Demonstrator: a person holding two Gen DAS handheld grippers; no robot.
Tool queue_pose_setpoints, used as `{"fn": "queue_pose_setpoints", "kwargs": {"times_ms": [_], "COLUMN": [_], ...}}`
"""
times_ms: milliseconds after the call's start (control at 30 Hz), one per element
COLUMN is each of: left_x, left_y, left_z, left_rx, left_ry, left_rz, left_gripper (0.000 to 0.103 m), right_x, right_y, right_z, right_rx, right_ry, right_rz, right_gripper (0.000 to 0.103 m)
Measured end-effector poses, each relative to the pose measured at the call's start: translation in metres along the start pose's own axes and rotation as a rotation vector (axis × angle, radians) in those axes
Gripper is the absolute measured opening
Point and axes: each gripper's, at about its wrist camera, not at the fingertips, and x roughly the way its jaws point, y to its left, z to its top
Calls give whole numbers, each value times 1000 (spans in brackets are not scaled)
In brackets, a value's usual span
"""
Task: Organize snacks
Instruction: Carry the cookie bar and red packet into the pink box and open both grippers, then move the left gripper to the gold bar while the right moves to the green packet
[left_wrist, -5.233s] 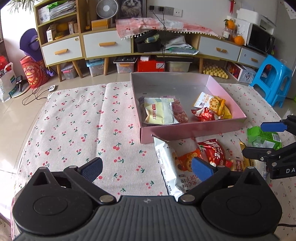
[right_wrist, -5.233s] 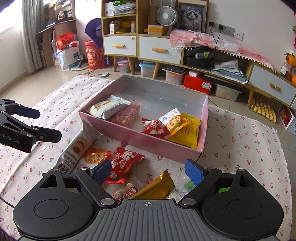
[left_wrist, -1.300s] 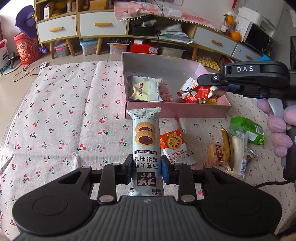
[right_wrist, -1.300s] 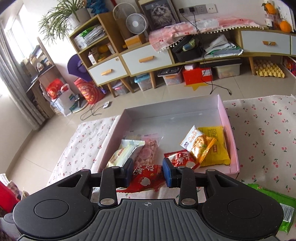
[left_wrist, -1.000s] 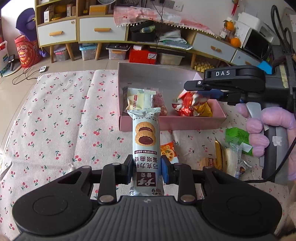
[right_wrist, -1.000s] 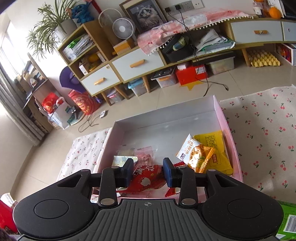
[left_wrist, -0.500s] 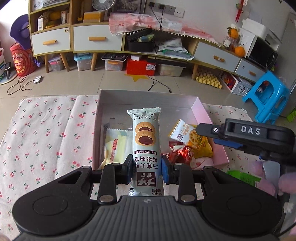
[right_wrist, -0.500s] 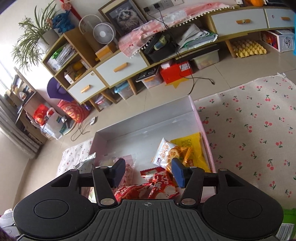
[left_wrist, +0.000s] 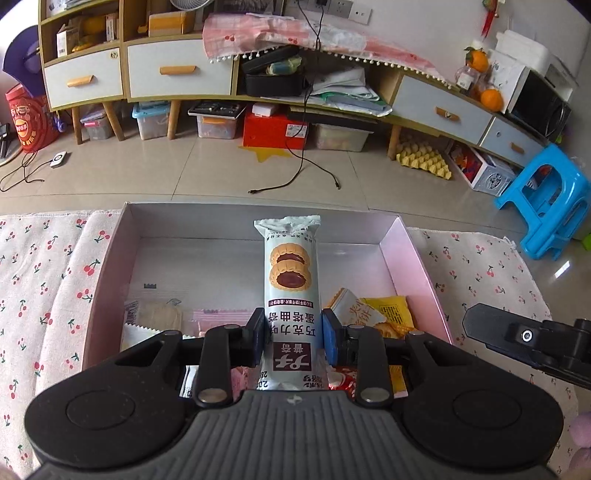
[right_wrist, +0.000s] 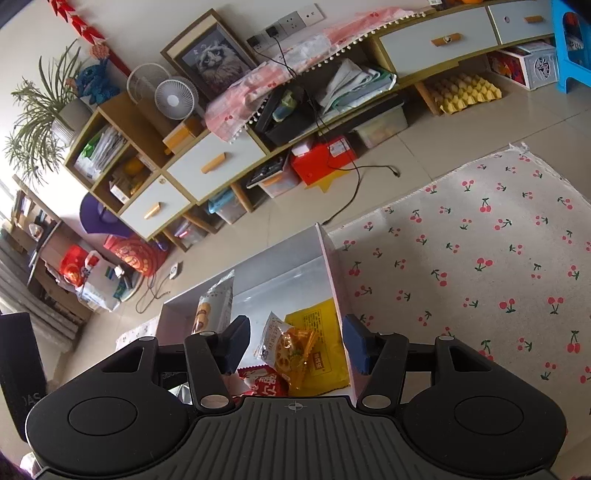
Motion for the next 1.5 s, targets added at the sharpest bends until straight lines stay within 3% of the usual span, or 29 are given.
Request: {"fn": "queue_pose_setpoints", "kwargs": {"times_ms": [67, 133, 200, 667, 800, 1133, 1333, 1500], "left_x": [-1, -4, -9, -53, -68, -91, -99, -99], "left_y": [-1, -2, -1, 8, 14, 21, 25, 28], "left_z": [-1, -2, -5, -28, -35, -60, -75, -90], "left_rx": [8, 18, 20, 68, 72, 93, 88, 70], "left_ry": [-16, -24, -26, -35, -44, -39, -58, -46], "left_rz": [22, 25, 22, 37, 34, 28, 29, 22], "left_gripper": [35, 49, 53, 78, 87, 98, 102, 102], "right_x": [0, 0, -1, -19, -29, -51, -65, -75], "right_y": [-1, -1, 0, 23, 34, 57, 44, 31], "right_z": [0, 0, -1, -14, -23, -50, -63, -69], "right_rx": [-1, -5, -9, -107, -153, -248, -238, -274], "right_ry": [1, 1, -1, 21, 15, 58, 69, 74], "right_rz": [-2, -5, -5, 15, 1, -25, 13, -47], "right_gripper": [55, 56, 62, 68, 75, 84, 89, 90]}}
